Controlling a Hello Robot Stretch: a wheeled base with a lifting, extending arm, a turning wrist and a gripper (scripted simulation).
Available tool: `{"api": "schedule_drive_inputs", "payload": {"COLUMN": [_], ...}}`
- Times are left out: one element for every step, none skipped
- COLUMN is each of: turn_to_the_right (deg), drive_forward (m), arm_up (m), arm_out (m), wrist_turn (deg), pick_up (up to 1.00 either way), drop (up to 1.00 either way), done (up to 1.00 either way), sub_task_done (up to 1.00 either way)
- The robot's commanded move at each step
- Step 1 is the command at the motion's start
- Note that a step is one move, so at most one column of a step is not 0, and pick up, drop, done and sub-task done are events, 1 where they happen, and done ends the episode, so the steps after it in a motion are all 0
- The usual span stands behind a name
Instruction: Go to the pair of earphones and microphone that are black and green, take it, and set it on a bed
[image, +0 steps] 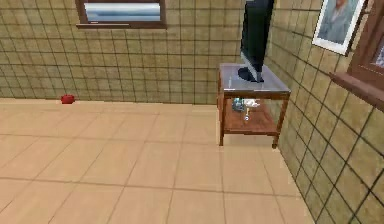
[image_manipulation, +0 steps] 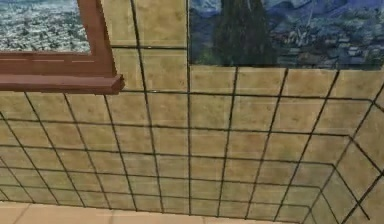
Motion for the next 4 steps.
{"api": "schedule_drive_inputs", "payload": {"turn_to_the_right": [0.0,-15.0,0.0,-45.0], "drive_forward": [0.30,0.00,0.35,0.00], "arm_up": [0.00,0.00,0.00,0.00], "arm_out": [0.00,0.00,0.00,0.00], "wrist_turn": [0.0,0.0,0.0,0.0], "pick_up": [0.00,0.00,0.00,0.00], "drop": [0.00,0.00,0.00,0.00], "done": [0.00,0.00,0.00,0.00], "sub_task_done": [0.00,0.00,0.00,0.00]}}
